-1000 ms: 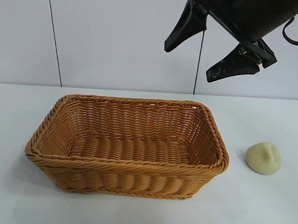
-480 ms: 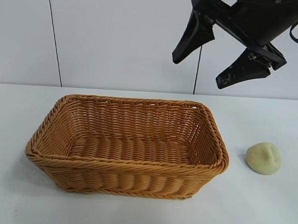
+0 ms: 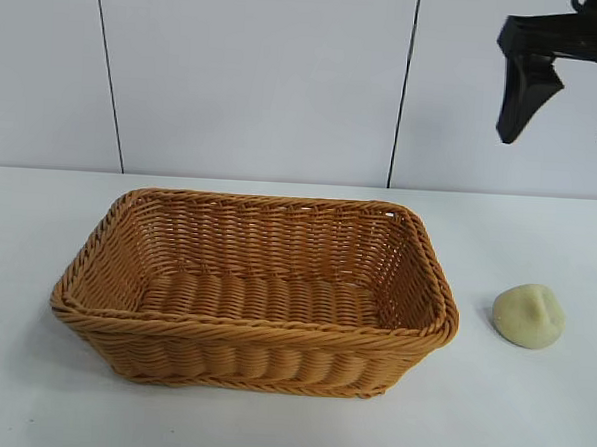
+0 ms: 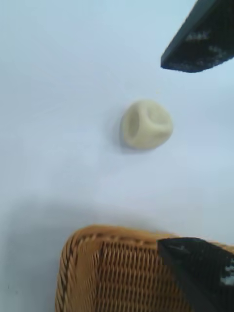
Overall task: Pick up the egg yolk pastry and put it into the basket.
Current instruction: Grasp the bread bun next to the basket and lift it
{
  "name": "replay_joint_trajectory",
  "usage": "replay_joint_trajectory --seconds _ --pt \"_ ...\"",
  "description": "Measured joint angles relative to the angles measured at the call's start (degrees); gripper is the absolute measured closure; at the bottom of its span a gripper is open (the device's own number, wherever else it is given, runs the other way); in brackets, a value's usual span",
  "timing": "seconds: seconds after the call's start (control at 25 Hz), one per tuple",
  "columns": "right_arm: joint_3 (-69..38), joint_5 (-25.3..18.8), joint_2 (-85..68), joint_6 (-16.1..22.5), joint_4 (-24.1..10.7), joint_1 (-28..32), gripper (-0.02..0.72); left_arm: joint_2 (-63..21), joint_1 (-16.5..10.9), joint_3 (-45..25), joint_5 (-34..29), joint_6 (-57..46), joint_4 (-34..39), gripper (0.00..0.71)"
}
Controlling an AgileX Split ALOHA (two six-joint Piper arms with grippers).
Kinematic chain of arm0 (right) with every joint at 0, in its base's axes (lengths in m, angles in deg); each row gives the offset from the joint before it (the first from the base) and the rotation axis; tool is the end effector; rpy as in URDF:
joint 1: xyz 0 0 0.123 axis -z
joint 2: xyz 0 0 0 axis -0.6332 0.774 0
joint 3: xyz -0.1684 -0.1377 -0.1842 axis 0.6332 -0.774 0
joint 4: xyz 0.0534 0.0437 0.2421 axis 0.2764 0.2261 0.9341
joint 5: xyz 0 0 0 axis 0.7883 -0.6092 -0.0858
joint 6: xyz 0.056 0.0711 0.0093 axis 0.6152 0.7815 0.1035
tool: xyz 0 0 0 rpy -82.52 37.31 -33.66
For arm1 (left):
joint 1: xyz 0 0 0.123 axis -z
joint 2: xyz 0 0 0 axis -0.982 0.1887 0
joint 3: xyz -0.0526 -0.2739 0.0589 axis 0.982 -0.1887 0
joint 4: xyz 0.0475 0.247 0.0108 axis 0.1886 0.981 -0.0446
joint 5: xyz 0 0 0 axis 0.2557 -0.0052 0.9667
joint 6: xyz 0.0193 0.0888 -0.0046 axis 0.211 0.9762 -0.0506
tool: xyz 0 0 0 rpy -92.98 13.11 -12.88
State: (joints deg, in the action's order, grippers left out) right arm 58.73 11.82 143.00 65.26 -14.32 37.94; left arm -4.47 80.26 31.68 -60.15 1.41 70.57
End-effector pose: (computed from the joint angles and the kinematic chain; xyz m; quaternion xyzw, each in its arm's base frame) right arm 0.3459 0.0076 0.2727 0.0540 0.9785 0.0127 0.1986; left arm -0.0059 -0.0067 0.2746 0.0104 0.8560 -0.0472 0.5147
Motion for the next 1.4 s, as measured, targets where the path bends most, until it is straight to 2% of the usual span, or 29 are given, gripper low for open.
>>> replay_joint_trajectory --seconds 0.12,0.24,0.36,0.64,0.76,0.96,1.04,1.12,1.24,1.4 --pt "0.0 -0.3 3.9 -2.1 1.1 0.2 0.071 0.0 0.0 0.0 0.0 0.0 0.0 0.015" --pt "0.0 0.1 9.2 -4.3 4.4 0.2 0.071 0.0 0.0 0.0 0.0 0.0 0.0 0.015" --pt "0.0 1.1 15.1 -5.4 6.3 0.2 0.071 0.0 0.0 0.0 0.0 0.0 0.0 0.015" --pt "-0.1 2.6 24.7 -5.7 6.7 0.2 0.075 0.0 0.0 0.0 0.0 0.0 0.0 0.015" --pt "-0.1 2.9 25.0 -5.7 6.7 0.2 0.169 0.0 0.0 0.0 0.0 0.0 0.0 0.015" --pt "-0.1 3.7 25.0 -5.7 6.8 0.2 0.479 0.0 0.0 0.0 0.0 0.0 0.0 0.015" --pt "-0.1 3.8 25.0 -5.8 6.8 0.2 0.568 0.0 0.0 0.0 0.0 0.0 0.0 0.015" --pt "0.2 3.6 24.5 -5.8 6.8 0.2 0.608 0.0 0.0 0.0 0.0 0.0 0.0 0.015" --pt "2.4 1.8 23.1 -5.8 6.8 0.2 0.622 0.0 0.0 0.0 0.0 0.0 0.0 0.015" --pt "7.8 -2.8 19.9 -5.8 6.8 0.2 0.629 0.0 0.0 0.0 0.0 0.0 0.0 0.015"
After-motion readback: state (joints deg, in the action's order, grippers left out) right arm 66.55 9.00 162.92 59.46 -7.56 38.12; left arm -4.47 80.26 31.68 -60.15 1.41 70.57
